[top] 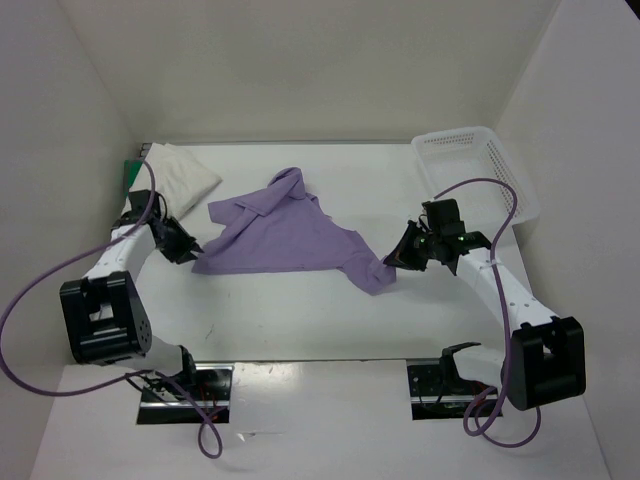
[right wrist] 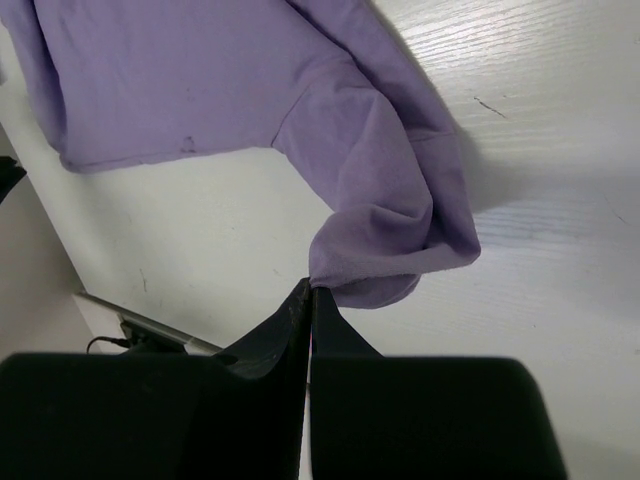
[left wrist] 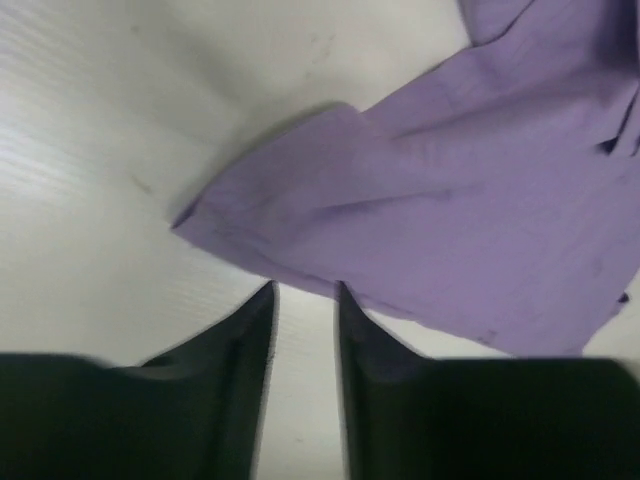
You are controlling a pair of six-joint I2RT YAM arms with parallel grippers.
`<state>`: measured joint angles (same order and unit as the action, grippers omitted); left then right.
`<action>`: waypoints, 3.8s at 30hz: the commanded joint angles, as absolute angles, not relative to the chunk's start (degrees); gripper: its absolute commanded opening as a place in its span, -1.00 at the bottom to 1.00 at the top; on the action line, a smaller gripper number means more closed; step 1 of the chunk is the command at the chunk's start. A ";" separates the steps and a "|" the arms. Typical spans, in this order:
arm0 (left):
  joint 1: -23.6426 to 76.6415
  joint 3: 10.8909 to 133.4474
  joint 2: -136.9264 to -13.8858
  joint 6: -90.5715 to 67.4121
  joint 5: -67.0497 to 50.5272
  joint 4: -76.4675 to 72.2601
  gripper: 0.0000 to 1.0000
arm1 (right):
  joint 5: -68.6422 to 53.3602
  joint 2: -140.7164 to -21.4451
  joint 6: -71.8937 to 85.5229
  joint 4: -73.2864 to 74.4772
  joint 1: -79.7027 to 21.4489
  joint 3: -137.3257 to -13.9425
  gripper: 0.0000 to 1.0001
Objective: Fold and stack the t-shirts
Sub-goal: Flatten out the tshirt
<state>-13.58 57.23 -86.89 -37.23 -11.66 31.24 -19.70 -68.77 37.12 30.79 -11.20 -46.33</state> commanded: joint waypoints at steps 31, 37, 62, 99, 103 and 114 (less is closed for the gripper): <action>-22.76 43.15 -91.23 -49.48 -15.82 11.43 -0.58 | -19.08 -71.98 35.33 27.69 -11.43 -47.99 -1.00; -20.05 49.20 -86.67 -48.96 -17.13 14.94 -1.00 | -18.02 -71.37 35.33 29.52 -11.43 -51.76 -1.00; -14.59 122.97 -79.19 -51.50 -12.93 29.79 -1.00 | 22.12 -81.20 25.32 47.37 -23.38 -154.25 -1.00; -18.19 108.83 -95.63 -54.50 -18.54 8.98 -1.00 | 1.23 -99.17 30.94 31.38 -7.91 -139.71 -1.00; -18.19 91.47 -89.58 -52.92 -18.54 6.69 -1.00 | 0.70 -84.23 30.94 25.67 -7.91 -98.82 -1.00; -18.19 47.59 -69.63 -47.82 -9.67 17.66 -1.00 | -4.47 -61.45 33.39 45.58 -7.91 -56.60 -1.00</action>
<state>-17.87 53.49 -74.26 -50.92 -12.93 15.14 -1.93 -68.66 32.29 41.34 -7.99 -55.07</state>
